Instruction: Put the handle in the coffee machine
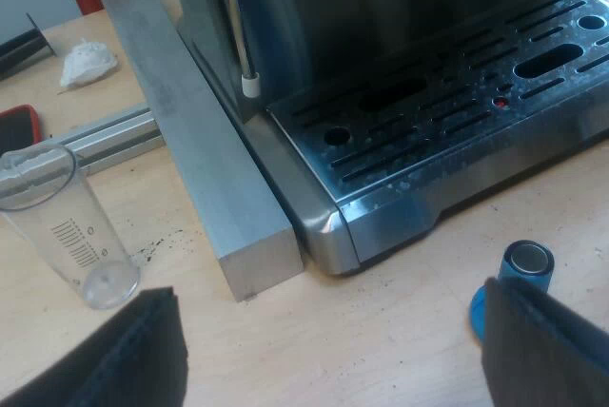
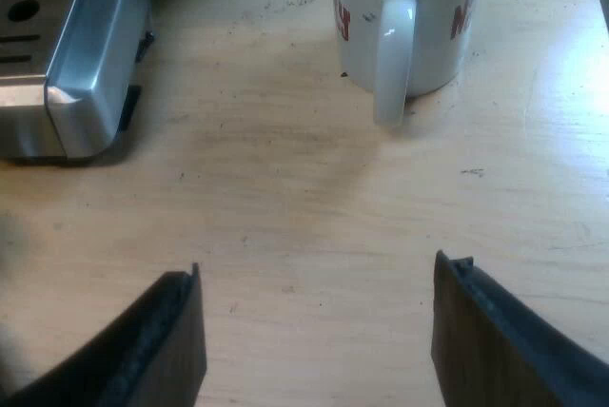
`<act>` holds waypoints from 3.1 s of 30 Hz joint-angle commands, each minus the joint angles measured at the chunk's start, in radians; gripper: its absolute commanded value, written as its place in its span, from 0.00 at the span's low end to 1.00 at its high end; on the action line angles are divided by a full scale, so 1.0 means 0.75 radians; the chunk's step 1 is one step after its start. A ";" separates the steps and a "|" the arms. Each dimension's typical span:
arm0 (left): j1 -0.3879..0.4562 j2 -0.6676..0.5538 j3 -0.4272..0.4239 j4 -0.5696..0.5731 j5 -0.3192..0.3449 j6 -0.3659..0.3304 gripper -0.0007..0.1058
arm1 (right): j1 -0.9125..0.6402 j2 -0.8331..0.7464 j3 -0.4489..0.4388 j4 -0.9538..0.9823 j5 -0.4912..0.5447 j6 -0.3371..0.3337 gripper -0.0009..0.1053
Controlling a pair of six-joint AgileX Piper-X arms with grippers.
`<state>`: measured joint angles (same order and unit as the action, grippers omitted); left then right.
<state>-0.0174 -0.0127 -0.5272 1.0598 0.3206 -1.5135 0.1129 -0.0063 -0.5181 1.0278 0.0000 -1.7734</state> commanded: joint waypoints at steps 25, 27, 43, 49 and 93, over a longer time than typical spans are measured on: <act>-0.004 0.295 -0.221 0.047 0.249 -0.019 0.72 | -0.006 0.402 -0.415 0.405 0.045 -0.189 0.52; -0.004 0.333 -0.238 0.047 0.294 -0.014 0.72 | 0.005 0.465 -0.464 0.442 0.000 -0.190 0.52; -0.035 0.643 -0.304 0.047 0.498 0.183 0.72 | 0.416 0.921 -0.670 0.514 -0.082 -0.120 0.52; -0.296 0.718 -0.304 0.047 0.494 0.202 0.72 | 0.584 0.967 -0.670 0.446 0.036 0.022 0.52; -0.806 1.071 -0.153 -0.343 0.276 0.132 0.78 | 0.791 1.343 -0.497 0.125 0.272 0.236 0.52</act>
<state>-0.6170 0.7905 -0.6406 0.8160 0.5303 -1.4051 0.7036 1.0003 -0.8952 1.1248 0.2006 -1.5963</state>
